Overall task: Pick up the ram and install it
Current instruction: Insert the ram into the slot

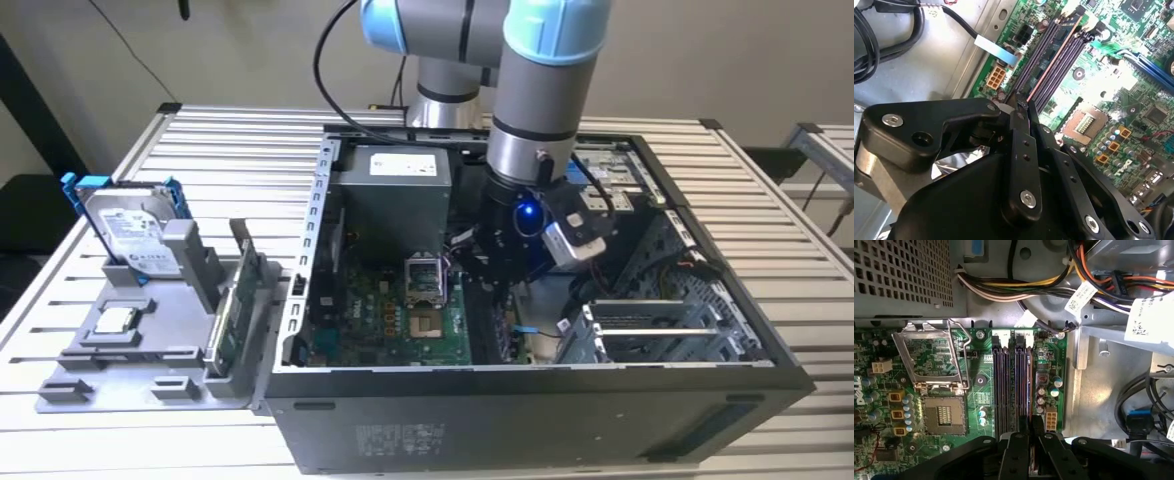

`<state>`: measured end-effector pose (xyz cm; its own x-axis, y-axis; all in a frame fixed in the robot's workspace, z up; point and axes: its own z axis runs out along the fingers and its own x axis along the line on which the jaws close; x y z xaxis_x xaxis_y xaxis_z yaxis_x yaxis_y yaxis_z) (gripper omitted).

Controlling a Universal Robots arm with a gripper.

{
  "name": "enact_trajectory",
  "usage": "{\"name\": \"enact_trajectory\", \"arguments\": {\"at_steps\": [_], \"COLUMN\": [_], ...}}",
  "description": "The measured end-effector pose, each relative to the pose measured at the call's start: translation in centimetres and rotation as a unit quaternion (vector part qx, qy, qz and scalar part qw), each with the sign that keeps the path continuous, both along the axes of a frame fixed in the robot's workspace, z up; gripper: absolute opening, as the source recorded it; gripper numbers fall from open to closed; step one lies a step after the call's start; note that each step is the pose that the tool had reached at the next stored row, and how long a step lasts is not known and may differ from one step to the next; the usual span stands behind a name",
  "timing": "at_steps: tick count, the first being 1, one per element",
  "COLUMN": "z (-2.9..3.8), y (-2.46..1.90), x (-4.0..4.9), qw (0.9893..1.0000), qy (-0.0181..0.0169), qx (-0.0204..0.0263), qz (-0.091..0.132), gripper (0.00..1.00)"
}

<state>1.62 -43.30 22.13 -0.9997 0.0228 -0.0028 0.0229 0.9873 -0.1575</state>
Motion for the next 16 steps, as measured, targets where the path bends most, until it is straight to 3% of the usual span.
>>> {"name": "enact_trajectory", "arguments": {"at_steps": [16], "z": [-0.17], "y": [-0.10], "x": [0.07], "qw": [1.0000], "qy": [0.0001], "qx": [0.0000], "qz": [0.000], "gripper": [0.14]}}
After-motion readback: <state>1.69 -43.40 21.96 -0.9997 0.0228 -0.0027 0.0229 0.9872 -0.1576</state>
